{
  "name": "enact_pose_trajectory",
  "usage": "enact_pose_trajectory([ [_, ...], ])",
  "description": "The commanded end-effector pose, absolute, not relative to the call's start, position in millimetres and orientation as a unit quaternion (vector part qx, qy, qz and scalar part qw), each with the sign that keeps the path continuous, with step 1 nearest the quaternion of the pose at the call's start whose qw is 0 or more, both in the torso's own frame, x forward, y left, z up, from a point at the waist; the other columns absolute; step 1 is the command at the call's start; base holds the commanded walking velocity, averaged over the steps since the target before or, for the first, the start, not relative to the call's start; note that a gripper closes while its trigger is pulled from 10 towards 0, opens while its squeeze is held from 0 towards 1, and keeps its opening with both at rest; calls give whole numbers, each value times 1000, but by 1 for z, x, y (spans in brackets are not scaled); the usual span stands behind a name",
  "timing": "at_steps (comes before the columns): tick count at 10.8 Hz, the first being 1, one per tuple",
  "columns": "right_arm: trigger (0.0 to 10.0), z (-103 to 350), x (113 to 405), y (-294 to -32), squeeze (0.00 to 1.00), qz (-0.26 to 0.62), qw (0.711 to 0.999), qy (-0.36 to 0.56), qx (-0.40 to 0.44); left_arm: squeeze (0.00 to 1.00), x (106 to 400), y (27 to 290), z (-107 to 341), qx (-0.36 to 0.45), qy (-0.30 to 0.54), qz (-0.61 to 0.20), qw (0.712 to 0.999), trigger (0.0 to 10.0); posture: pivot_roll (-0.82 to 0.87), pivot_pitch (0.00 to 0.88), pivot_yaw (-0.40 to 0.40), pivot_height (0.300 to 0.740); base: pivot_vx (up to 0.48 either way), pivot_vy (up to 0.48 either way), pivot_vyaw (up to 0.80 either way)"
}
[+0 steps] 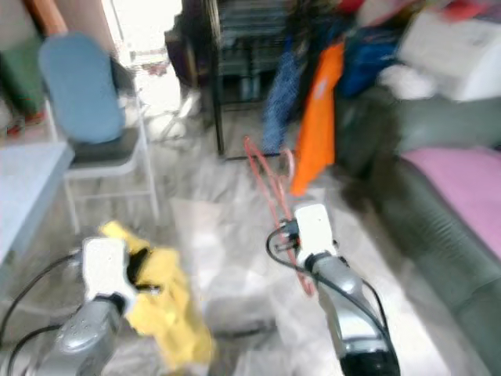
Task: Hang hanger
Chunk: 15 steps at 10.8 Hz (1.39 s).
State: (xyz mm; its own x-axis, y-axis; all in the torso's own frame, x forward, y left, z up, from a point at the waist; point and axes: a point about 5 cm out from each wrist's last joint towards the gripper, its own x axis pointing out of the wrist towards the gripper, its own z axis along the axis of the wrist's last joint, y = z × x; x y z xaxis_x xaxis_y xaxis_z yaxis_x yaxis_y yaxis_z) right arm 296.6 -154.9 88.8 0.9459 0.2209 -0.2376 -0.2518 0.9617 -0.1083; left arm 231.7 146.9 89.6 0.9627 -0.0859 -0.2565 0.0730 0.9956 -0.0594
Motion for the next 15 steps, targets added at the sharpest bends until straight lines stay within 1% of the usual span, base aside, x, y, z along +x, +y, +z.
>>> enact_pose_trajectory([
  [1, 10000, 94, 300, -151, 0, 123, 984, 99, -79, 0, 237, 149, 103, -21, 95, -52, 994, 10000, -24, 42, 8, 740, 0, 0, 0],
  [3, 10000, 94, 299, -150, 0, 136, 983, 99, -70, 0, 241, 149, 109, -18, 75, -79, 994, 10000, -24, 40, 14, 740, 0, 0, 0],
  [4, 10000, 94, 299, -151, 0, 139, 983, 99, -63, 0, 244, 150, 111, -15, 72, -78, 994, 10000, -24, 40, 14, 740, 0, 0, 0],
  [5, 10000, 96, 297, -147, 0, 165, 982, 90, -30, 0, 246, 150, 118, -8, 49, -104, 993, 10000, -22, 38, 15, 740, 0, 0, 0],
  [6, 10000, 102, 295, -142, 0, 205, 976, 76, -12, 0, 249, 146, 128, 36, 16, -148, 988, 10000, -20, 36, 10, 740, 0, 0, 0],
  [7, 10000, 110, 291, -144, 0, 283, 956, 65, -39, 0, 250, 139, 145, 116, -36, -215, 969, 10000, -17, 36, 8, 740, 0, 0, 0],
  [8, 10000, 115, 293, -165, 0, 302, 948, 74, -64, 0, 251, 141, 150, 202, -49, -281, 937, 10000, -25, 34, 9, 740, 0, 0, 0],
  [9, 10000, 124, 303, -200, 0, 289, 947, 82, -109, 0, 260, 157, 151, 288, -27, -348, 892, 10000, -36, 31, 12, 740, 0, 0, 0],
  [10, 10000, 135, 310, -219, 0, 273, 950, 76, -131, 0, 267, 173, 147, 379, 6, -394, 837, 10000, -44, 25, 17, 740, 0, 0, 0],
  [11, 10000, 140, 314, -225, 0, 265, 953, 72, -130, 0, 272, 183, 146, 432, 28, -413, 801, 10000, -49, 22, 22, 740, 0, 0, 0],
  [12, 10000, 144, 315, -220, 0, 285, 948, 67, -125, 0, 291, 193, 153, 507, 14, -388, 770, 10000, -49, 29, 22, 740, 0, 0, 0],
  [13, 10000, 143, 308, -209, 0, 331, 934, 68, -119, 0, 310, 200, 166, 585, -24, -336, 737, 10000, -45, 26, 25, 740, 0, 0, 0],
  [15, 10000, 139, 299, -202, 0, 393, 910, 82, -108, 0, 334, 206, 186, 646, -83, -252, 716, 10000, -51, 27, 25, 740, 0, 0, 0],
])
